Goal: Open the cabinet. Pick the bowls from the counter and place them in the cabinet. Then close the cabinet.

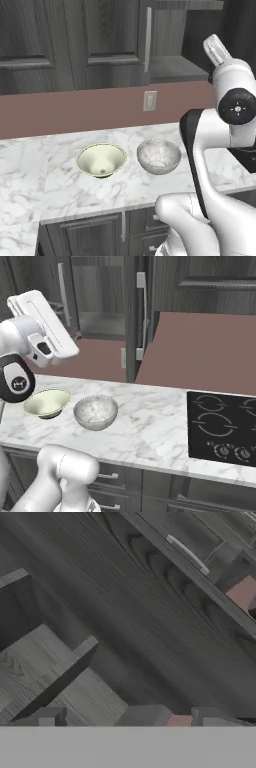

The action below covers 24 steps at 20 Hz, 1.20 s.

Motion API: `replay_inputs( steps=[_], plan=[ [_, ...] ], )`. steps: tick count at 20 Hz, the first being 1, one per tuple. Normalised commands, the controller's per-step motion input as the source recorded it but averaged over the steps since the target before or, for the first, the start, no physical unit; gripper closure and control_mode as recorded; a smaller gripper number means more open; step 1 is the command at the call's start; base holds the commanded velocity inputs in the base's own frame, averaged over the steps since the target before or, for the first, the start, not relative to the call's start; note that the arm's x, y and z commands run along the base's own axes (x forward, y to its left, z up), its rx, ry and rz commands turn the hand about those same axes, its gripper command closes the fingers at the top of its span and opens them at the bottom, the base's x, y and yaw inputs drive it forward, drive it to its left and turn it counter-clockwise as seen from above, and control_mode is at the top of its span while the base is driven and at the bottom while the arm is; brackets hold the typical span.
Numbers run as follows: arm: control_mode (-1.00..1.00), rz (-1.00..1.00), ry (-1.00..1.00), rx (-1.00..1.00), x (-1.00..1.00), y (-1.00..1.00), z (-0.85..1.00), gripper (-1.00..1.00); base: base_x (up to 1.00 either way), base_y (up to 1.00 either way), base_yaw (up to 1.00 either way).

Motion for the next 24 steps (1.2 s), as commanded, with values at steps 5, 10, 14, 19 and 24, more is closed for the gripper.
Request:
replay_inputs(
  steps=[5, 10, 14, 19, 24],
  plan=[
    [-1.00, 0.00, 0.01, -0.32, -0.06, 0.81, -0.01, -1.00, 0.00, 0.00, 0.00],
    [-1.00, 0.00, -0.05, -0.12, 0.13, 0.62, -0.02, -1.00, 0.00, 0.00, 0.00],
    [-1.00, 0.05, -0.02, -0.01, 0.44, 0.22, -0.11, -1.00, 0.00, 0.00, 0.00],
    [-1.00, 0.01, 0.01, -0.05, 0.47, 0.03, 0.00, -1.00, 0.00, 0.00, 0.00],
    [-1.00, 0.06, 0.04, -0.14, 0.35, 0.10, -0.01, -1.00, 0.00, 0.00, 0.00]
  ],
)
